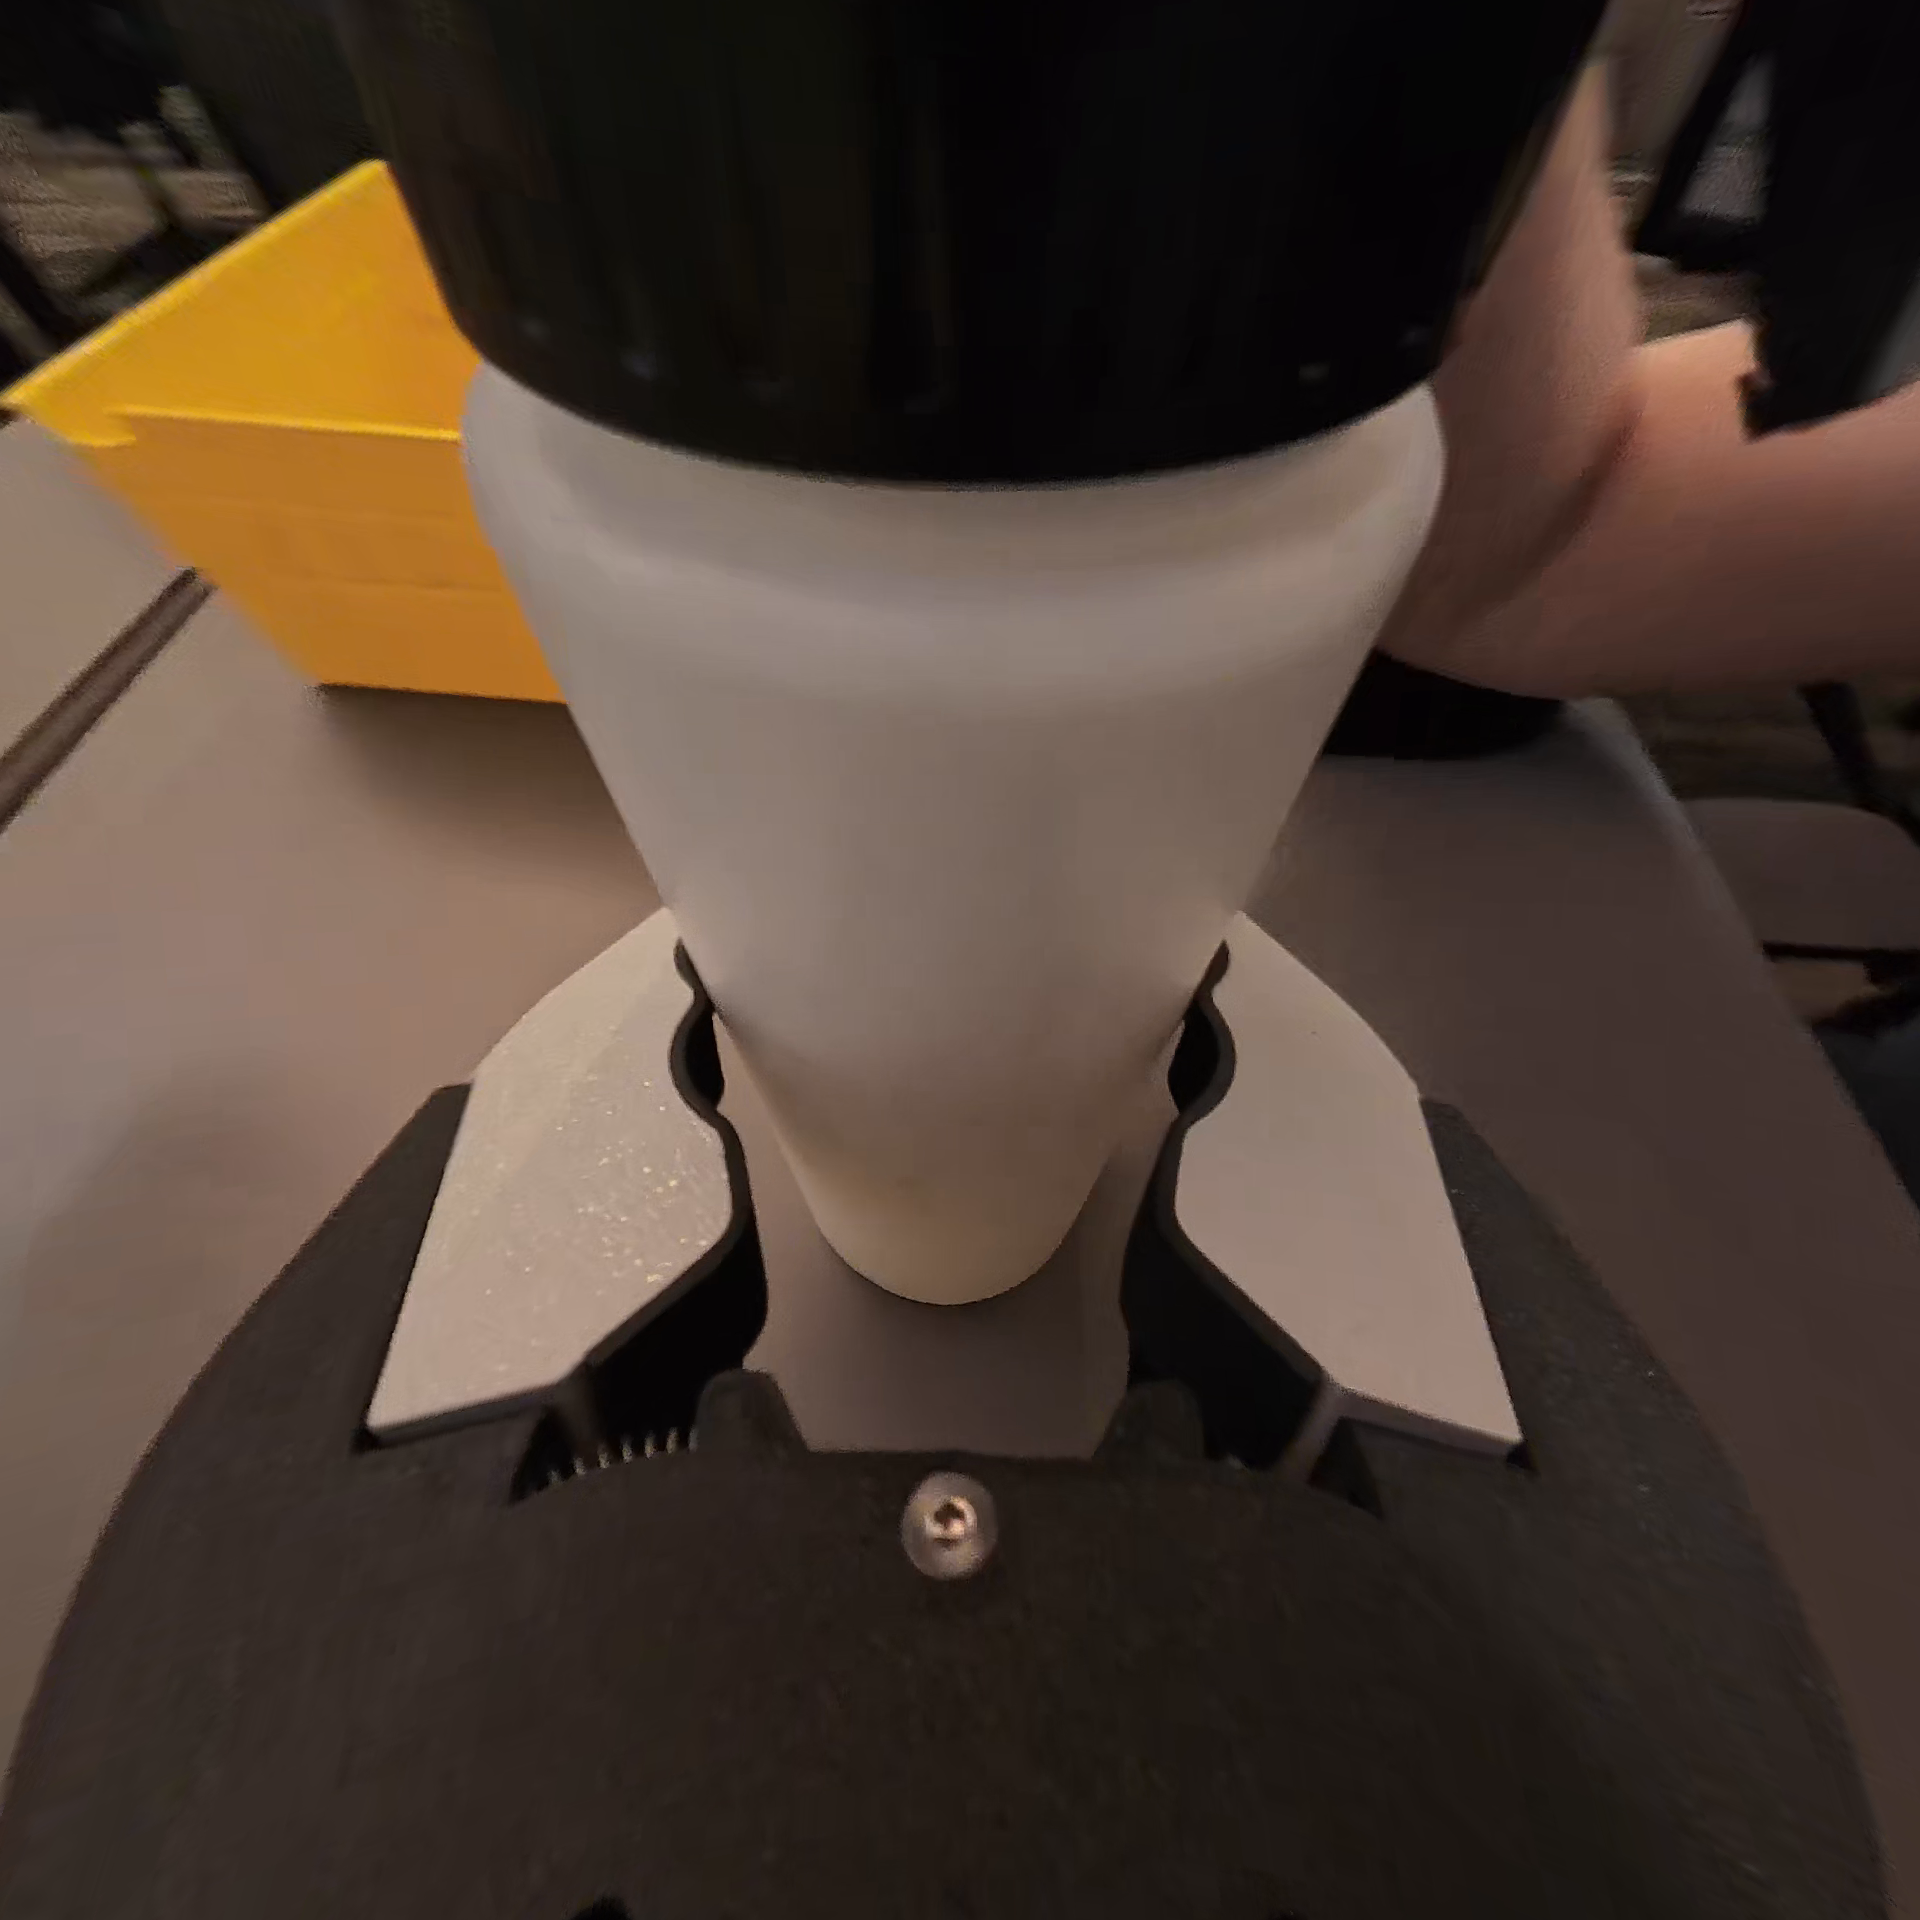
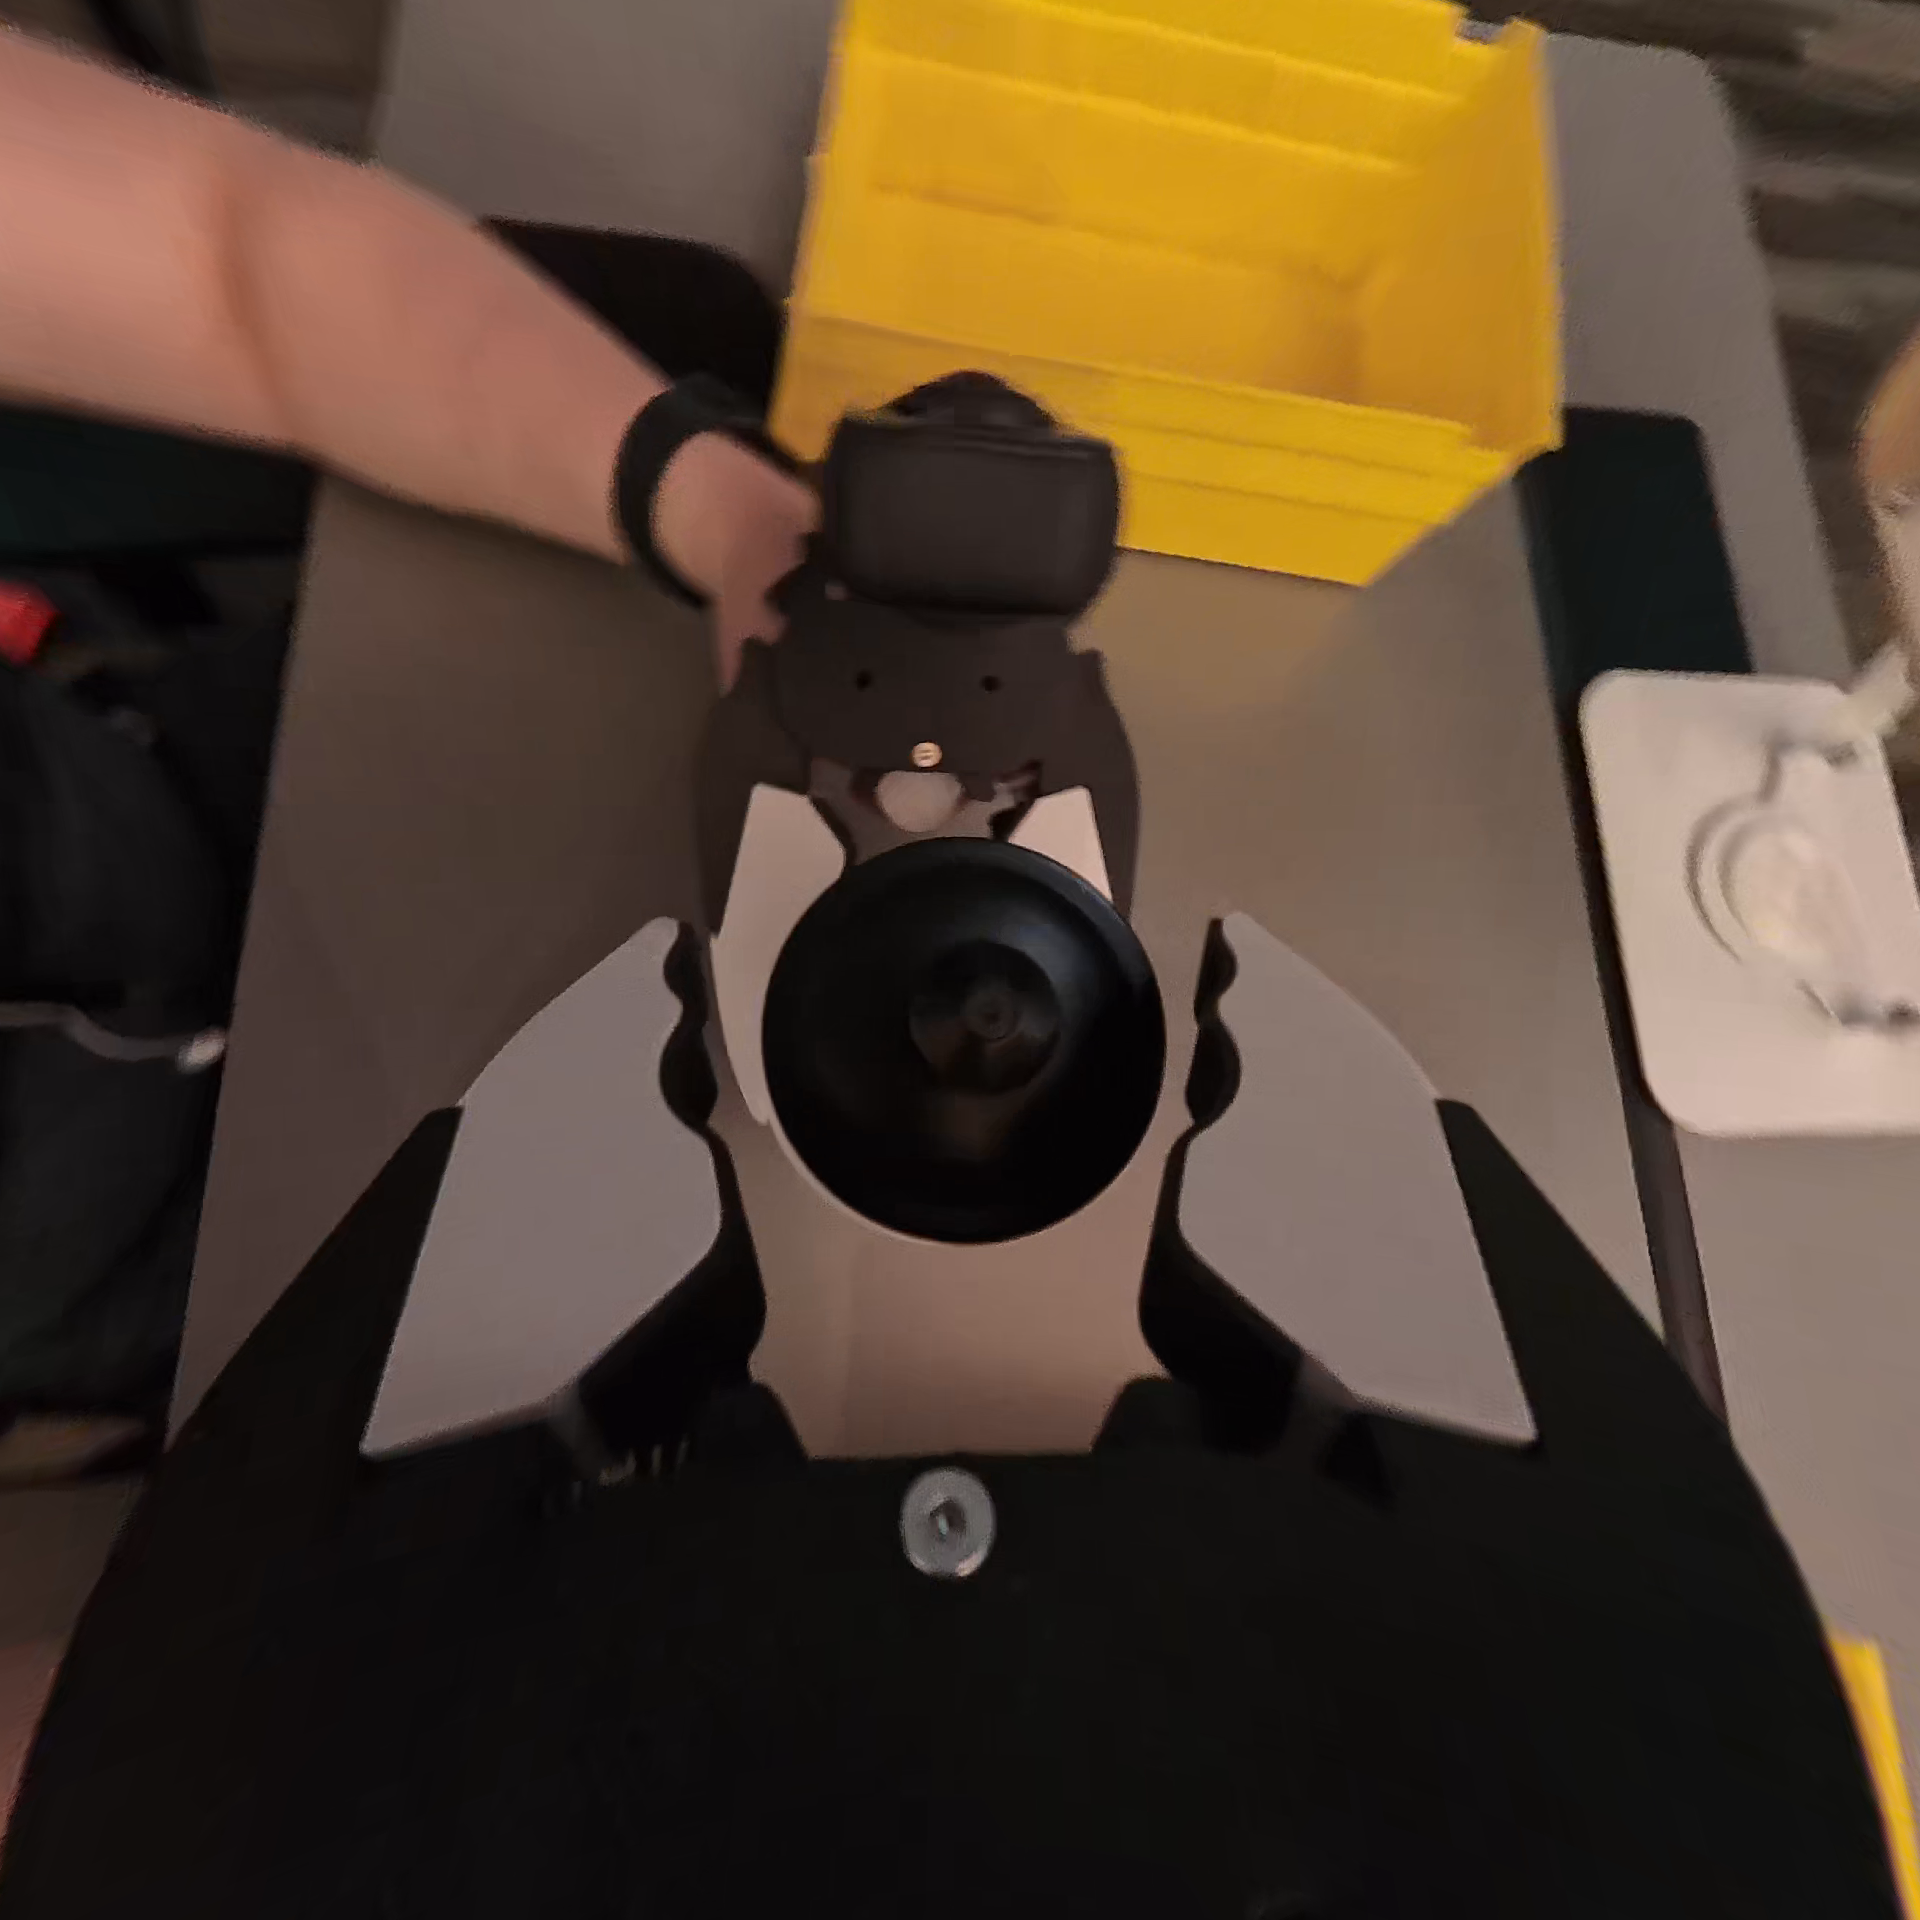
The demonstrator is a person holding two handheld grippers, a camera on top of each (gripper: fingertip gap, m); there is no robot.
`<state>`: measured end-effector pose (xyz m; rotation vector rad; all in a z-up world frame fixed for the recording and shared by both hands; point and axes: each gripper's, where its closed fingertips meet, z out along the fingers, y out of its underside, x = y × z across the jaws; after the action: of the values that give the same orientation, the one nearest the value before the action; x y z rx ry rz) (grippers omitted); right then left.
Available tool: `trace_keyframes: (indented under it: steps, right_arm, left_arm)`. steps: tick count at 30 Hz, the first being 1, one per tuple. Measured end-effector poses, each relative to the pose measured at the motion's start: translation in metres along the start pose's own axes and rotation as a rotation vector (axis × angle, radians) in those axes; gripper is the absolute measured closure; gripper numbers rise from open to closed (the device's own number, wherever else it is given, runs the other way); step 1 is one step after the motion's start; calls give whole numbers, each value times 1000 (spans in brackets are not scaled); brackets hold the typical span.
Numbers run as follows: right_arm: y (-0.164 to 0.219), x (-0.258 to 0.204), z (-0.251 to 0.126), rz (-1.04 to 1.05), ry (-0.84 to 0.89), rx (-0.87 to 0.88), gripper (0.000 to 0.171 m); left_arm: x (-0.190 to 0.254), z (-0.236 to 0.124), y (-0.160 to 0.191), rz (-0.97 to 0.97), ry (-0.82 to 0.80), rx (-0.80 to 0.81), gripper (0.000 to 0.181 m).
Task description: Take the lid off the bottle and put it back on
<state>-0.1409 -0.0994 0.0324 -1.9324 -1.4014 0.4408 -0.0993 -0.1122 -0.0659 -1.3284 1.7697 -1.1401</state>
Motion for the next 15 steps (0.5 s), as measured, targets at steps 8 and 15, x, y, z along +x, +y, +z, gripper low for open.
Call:
trace_keyframes:
  steps: [8,15]
  right_arm:
    - [7,36,2,321,124,-7,95]
    - [21,41,-14,353,152,-37,108]
  left_arm:
    - [-26,-8,2,-90,-106,11,95]
    - [-33,-14,4,-132,-109,13,95]
